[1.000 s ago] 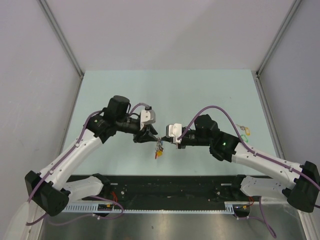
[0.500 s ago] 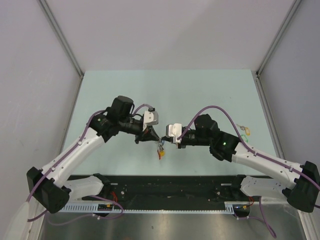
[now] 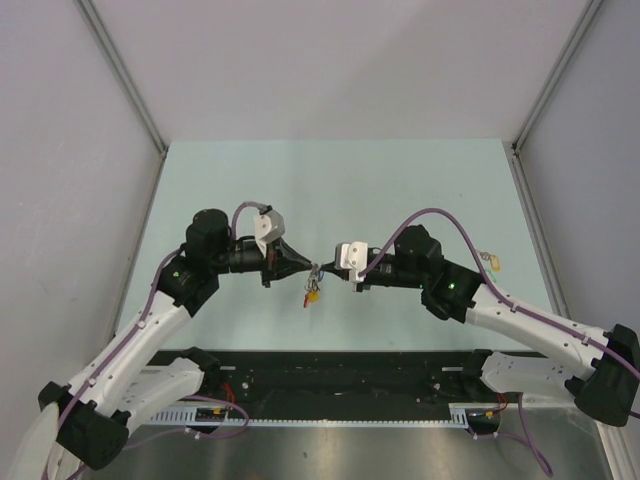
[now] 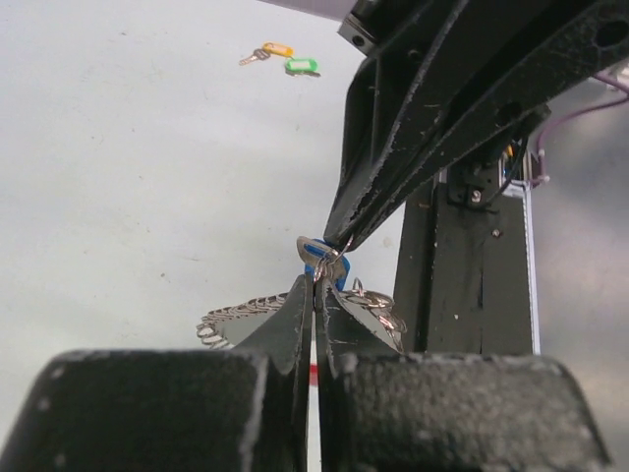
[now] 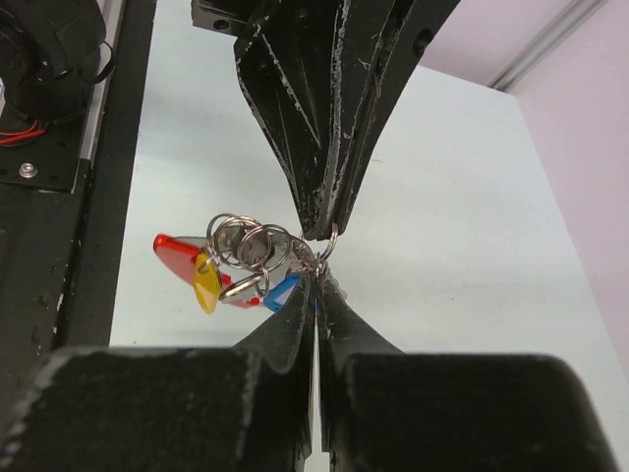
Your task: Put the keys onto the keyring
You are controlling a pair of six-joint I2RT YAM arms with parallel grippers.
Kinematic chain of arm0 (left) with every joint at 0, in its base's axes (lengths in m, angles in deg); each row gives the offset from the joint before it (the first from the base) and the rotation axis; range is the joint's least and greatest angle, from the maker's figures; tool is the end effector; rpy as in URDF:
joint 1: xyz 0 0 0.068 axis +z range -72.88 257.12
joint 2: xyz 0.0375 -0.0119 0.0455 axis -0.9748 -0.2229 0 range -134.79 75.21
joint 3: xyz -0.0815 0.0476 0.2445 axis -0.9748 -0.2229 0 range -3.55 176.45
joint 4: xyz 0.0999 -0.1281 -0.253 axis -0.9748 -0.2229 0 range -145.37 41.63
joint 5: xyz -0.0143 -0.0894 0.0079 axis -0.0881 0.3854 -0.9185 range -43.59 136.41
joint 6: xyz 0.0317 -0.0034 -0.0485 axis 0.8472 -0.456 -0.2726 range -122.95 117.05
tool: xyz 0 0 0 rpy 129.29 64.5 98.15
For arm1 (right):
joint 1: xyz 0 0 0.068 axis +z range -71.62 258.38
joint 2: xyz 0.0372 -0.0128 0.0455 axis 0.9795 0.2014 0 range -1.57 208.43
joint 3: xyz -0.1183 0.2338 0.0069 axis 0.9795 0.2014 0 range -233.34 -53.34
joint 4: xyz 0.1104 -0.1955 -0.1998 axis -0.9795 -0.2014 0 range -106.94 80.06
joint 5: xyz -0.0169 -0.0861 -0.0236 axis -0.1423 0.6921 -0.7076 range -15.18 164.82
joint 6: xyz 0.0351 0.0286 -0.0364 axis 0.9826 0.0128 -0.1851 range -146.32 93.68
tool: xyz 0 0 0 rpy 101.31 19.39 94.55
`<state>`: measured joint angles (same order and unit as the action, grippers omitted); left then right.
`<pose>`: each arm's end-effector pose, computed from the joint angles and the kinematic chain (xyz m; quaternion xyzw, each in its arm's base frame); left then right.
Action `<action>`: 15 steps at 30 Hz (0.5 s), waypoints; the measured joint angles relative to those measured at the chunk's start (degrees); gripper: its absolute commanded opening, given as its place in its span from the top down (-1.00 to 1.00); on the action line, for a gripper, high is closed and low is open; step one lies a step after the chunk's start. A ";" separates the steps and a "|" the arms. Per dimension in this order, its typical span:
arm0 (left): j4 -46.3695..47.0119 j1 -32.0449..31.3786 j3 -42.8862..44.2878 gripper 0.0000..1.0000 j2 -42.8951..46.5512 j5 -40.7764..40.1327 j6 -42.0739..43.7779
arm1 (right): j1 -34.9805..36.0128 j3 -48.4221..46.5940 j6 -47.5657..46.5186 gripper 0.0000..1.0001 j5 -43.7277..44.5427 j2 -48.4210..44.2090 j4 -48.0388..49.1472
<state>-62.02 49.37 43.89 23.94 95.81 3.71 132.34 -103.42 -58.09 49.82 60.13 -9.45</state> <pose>0.2047 -0.1434 0.3212 0.4528 0.6266 -0.4296 0.4666 0.1636 0.2547 0.3157 -0.6137 0.4591 0.2833 0.5764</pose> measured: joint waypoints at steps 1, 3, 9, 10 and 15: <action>1.05 0.09 -0.42 0.99 0.02 -0.15 -1.31 | -0.04 0.00 0.02 1.00 0.07 -0.02 0.04; 4.57 0.20 -1.90 1.00 0.17 -0.72 -5.44 | -0.11 0.00 0.04 1.00 0.15 -0.02 0.15; 19.30 0.50 -9.53 0.99 2.29 -3.19 -18.10 | -0.07 0.28 0.66 1.00 0.81 0.02 1.14; 21.11 0.26 -10.43 1.00 2.58 -4.00 -19.63 | -0.07 0.48 0.76 1.00 0.90 0.02 1.53; 30.71 -1.97 -15.28 1.00 3.80 -9.44 -26.12 | -0.07 2.14 2.25 1.00 1.60 -0.04 4.59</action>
<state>-31.31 47.41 28.61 27.74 86.37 -22.41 132.27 -101.28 -55.84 51.42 60.08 -4.86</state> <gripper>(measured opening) 0.005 0.008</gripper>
